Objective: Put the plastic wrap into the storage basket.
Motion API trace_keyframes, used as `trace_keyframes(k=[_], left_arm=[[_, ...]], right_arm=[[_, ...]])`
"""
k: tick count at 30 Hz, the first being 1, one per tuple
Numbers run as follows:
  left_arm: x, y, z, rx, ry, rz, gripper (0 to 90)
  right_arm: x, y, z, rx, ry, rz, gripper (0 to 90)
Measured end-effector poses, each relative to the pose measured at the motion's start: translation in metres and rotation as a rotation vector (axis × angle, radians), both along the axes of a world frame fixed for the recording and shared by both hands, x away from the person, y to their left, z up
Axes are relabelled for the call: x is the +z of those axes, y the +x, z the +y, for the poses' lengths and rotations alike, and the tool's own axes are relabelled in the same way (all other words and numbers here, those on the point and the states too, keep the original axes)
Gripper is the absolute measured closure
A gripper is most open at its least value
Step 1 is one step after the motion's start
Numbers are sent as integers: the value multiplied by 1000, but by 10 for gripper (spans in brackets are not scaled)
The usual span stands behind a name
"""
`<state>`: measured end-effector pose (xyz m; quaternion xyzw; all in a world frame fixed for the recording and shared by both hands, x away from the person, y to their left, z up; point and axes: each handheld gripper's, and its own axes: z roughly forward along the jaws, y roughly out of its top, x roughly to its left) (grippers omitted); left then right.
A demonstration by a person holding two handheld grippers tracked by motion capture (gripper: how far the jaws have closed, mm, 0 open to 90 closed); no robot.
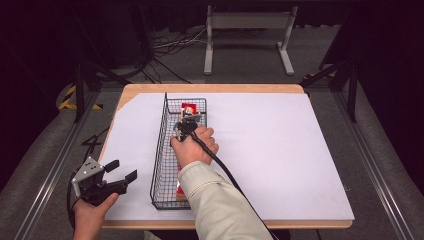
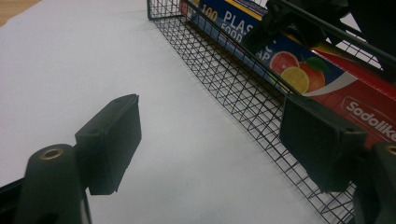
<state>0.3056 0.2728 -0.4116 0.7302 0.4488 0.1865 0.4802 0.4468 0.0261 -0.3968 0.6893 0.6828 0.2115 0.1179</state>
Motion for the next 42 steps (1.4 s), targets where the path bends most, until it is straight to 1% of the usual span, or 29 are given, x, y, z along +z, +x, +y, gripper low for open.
trace_keyframes(k=[8, 11, 14, 19, 27, 31, 32, 35, 38, 40, 42], left_arm=[[0, 0, 0, -4, -2, 3, 216], [0, 0, 0, 0, 0, 1, 216], [0, 0, 1, 0, -1, 0, 216], [0, 0, 0, -1, -1, 2, 216], [0, 0, 0, -5, -5, 4, 216], [0, 0, -1, -5, -4, 4, 216], [0, 0, -1, -5, -4, 4, 216], [0, 2, -2, -7, -4, 1, 216], [-1, 4, -3, -15, 5, 3, 216], [-1, 4, -5, -17, 3, 7, 216], [-1, 4, -4, -20, 3, 5, 216]], right_arm=[[-6, 1, 2, 1, -27, -6, 397], [-7, 1, 2, 1, -29, -8, 397], [-8, 2, 3, 1, -30, -4, 397], [-11, 1, 4, 6, -46, 1, 395], [-12, 1, 4, 8, -46, 4, 386], [-8, 1, 4, 24, -41, -20, 361], [-7, 1, 3, 26, -33, -28, 361], [-5, 0, 2, 32, -24, -34, 359], [-2, -1, 2, 44, -23, -46, 342], [3, -2, 2, 48, -16, -59, 315], [8, -3, 2, 47, -10, -68, 311]])
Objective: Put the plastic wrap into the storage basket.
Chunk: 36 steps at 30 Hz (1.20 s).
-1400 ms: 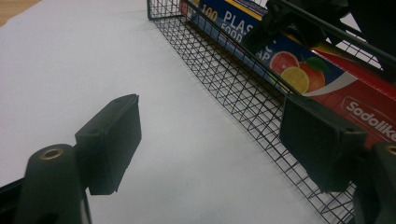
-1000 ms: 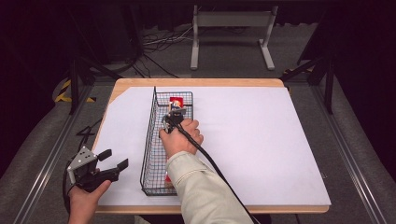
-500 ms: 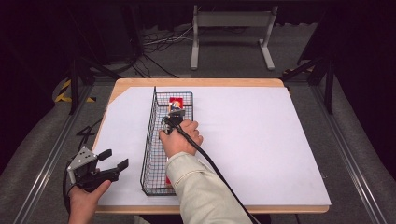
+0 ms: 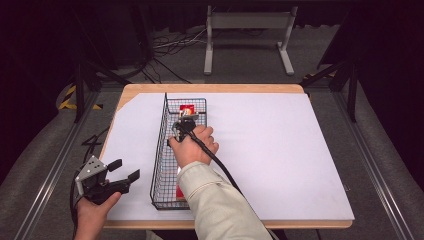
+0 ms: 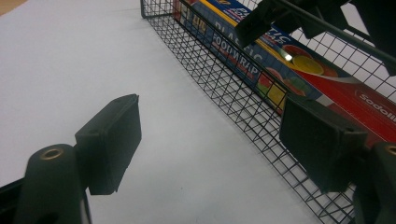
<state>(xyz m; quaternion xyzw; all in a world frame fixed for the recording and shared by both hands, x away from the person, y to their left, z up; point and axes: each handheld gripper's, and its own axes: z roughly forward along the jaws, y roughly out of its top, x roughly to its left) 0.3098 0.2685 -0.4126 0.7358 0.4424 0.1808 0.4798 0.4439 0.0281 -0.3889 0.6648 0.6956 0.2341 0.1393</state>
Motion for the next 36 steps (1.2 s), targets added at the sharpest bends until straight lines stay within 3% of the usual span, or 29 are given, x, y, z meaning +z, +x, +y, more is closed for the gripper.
trace_keyframes(k=[13, 19, 30, 36], left_arm=[[0, 1, 1, 12, -7, 8, 216], [-1, 1, 2, 15, -8, 7, 216], [-2, 2, 3, 24, 10, 6, 215], [-4, 4, 3, 25, 21, 13, 214]], right_arm=[[37, -12, -4, 81, 30, -76, 297], [50, -15, -14, 115, 37, -101, 287], [68, -17, -42, 214, 38, -143, 264], [72, -17, -80, 259, 49, -178, 260]])
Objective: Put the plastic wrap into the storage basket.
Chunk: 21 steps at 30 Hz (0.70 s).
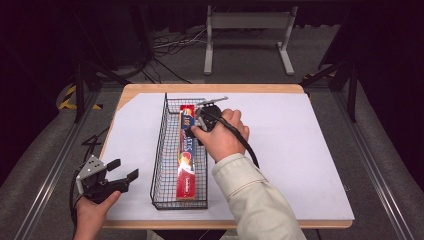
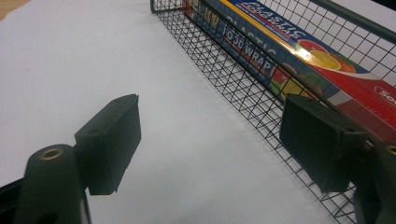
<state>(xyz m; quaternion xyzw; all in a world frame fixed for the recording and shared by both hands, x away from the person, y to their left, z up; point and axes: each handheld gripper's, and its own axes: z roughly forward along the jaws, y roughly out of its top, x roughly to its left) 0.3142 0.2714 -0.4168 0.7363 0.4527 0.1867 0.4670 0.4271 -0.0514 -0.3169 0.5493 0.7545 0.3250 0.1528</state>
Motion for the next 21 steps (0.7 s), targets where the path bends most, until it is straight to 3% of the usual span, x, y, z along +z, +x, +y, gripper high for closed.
trace_keyframes(k=[4, 9, 15, 21], left_arm=[[-2, 1, 0, 9, 23, -13, 212], [-3, 1, -4, 1, 55, -22, 209], [-6, 4, -3, -3, 56, -12, 204], [-10, 7, 0, 5, 46, 3, 200]], right_arm=[[0, -2, -31, 70, 4, -52, 252], [-3, -7, -73, 96, 35, -117, 252], [-3, -15, -118, 127, 57, -179, 237], [-7, -23, -164, 142, 9, -197, 226]])
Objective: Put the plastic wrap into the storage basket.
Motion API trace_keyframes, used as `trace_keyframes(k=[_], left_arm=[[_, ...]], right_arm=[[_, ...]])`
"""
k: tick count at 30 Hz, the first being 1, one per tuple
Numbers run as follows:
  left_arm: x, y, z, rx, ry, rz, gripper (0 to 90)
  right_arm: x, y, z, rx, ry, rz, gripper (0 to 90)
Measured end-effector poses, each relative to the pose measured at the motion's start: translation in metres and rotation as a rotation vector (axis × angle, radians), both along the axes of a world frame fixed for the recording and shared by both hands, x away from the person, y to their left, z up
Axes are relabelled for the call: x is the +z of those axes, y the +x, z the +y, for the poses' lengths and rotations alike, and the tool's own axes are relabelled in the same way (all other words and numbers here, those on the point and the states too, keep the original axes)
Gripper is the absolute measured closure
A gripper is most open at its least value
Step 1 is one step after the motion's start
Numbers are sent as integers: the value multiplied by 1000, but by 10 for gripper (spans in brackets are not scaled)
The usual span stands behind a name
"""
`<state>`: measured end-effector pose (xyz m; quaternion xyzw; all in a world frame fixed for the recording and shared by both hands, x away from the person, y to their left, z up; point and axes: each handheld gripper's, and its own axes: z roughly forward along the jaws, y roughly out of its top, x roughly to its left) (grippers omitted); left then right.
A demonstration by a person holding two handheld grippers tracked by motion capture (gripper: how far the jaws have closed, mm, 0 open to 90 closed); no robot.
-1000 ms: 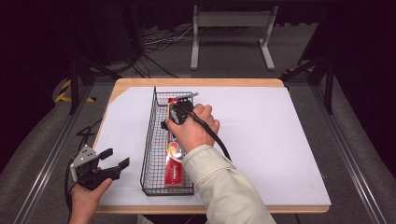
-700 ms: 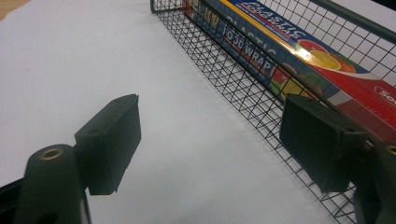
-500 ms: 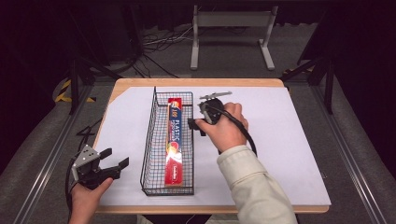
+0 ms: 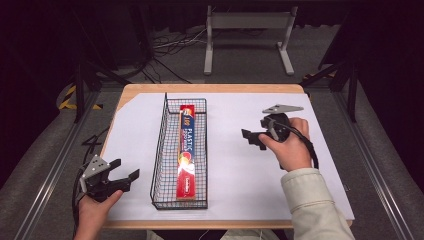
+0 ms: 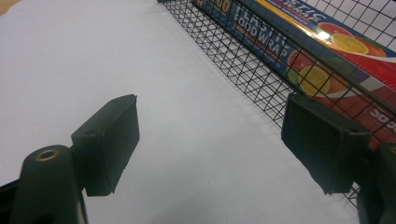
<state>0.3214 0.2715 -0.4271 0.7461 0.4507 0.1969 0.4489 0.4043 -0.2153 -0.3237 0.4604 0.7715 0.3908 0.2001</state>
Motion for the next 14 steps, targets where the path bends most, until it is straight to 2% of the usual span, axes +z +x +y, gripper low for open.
trace_keyframes(k=[5, 6, 11, 14], left_arm=[[-2, 2, 2, -3, -10, -12, 194], [-3, 2, 2, -2, -16, -12, 194], [-3, 3, 1, -14, -6, -20, 190], [-2, 2, -1, -29, -4, -28, 189]], right_arm=[[-12, -9, -32, 17, -17, -37, 208], [-12, -9, -32, 17, -17, -37, 208], [-39, -23, -65, 0, 22, -68, 201], [-55, -28, -79, -7, 26, -66, 201]])
